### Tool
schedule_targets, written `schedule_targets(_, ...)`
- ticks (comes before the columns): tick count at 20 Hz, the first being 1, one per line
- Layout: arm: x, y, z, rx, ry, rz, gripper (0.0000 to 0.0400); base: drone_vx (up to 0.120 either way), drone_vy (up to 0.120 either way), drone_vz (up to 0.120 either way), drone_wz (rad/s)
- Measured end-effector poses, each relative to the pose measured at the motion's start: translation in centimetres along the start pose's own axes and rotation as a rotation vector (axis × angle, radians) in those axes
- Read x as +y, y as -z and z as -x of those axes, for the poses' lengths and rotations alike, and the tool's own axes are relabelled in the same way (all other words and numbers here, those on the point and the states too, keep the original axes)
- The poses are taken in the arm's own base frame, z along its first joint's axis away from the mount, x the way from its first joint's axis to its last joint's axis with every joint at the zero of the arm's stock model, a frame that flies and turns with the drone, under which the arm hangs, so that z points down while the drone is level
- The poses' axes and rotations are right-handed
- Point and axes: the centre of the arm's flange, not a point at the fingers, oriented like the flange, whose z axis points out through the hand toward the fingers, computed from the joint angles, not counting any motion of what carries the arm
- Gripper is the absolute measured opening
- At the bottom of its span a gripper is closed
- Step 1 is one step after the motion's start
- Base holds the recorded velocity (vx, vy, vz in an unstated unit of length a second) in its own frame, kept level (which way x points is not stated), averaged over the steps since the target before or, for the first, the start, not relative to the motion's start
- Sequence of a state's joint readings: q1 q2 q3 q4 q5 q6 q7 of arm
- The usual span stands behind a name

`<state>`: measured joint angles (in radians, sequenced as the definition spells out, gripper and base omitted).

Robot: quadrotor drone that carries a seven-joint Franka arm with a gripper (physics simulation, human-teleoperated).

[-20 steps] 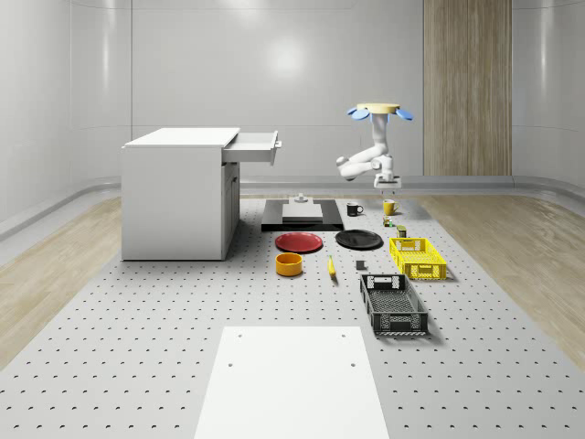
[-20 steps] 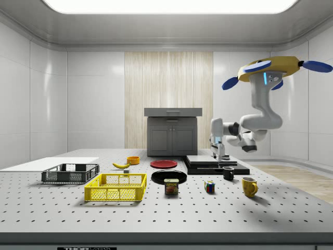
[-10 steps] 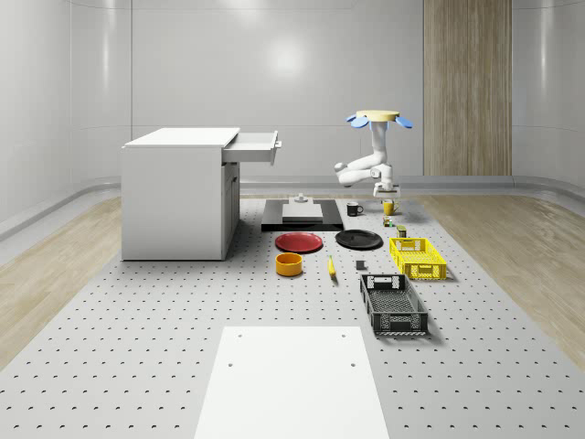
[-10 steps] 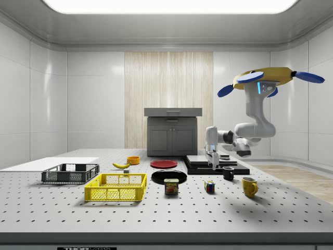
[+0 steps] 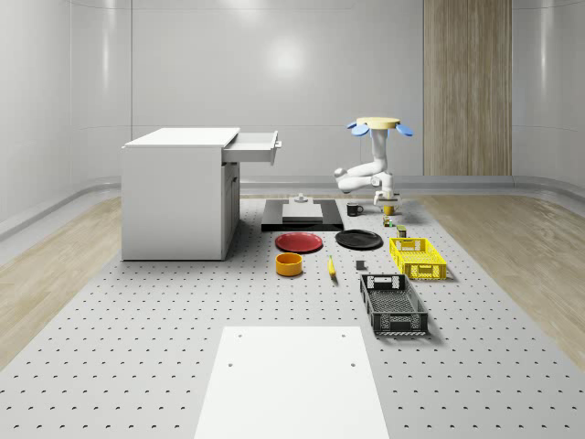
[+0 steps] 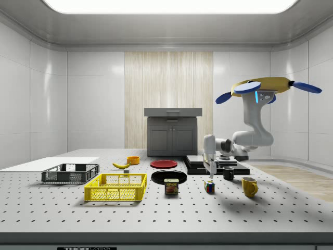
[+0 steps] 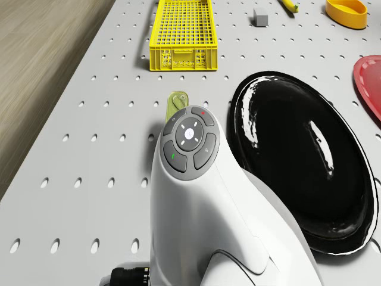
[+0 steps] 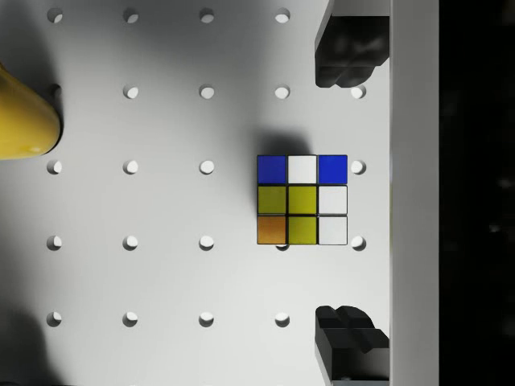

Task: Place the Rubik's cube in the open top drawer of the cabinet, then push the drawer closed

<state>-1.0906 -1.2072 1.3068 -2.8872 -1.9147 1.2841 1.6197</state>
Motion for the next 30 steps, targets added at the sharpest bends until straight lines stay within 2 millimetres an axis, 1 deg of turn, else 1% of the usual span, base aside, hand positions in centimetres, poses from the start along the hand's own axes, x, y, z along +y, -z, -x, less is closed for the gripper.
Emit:
schedule_targets(2, 0.0, 0.0, 0.0, 0.000, 0.000, 0.000, 0.0400, 0.000, -0.060, -0.120, 0.000)
schedule_targets(8, 0.0, 0.0, 0.0, 0.000, 0.000, 0.000, 0.0400, 0.000, 0.000, -0.107, 0.000)
schedule_targets(20, -0.4, -2.4, 0.3, 0.000, 0.000, 0.000, 0.0400, 0.000, 0.000, 0.000, 0.000)
schedule_targets(30, -1.0, -2.9, -0.2, 0.000, -0.001, 0.000, 0.0400, 0.000, 0.000, 0.000, 0.000)
